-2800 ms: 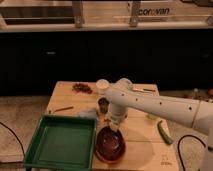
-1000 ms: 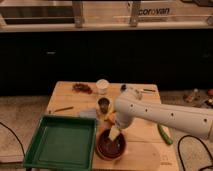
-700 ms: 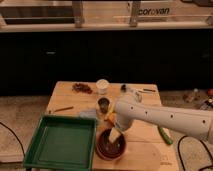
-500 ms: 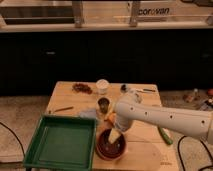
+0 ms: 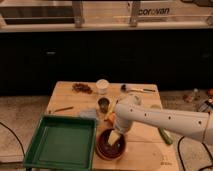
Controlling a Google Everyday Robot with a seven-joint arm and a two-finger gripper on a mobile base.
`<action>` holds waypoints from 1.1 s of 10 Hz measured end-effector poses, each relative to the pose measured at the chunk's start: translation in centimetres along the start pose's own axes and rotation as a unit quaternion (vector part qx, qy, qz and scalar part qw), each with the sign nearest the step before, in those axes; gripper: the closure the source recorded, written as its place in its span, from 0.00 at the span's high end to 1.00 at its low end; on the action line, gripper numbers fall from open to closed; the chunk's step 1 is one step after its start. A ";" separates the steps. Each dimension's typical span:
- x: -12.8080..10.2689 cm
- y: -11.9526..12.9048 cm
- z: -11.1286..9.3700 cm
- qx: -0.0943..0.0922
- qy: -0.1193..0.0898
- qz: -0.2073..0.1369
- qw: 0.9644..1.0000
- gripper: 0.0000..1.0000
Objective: Stack bowls into tray
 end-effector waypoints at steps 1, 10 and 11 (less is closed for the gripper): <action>0.1 0.1 0.3 0.002 -0.001 0.002 1.000 0.80; -0.6 0.7 2.2 0.018 -0.016 0.015 1.000 0.16; -0.7 0.7 2.3 0.021 -0.016 0.019 0.999 0.06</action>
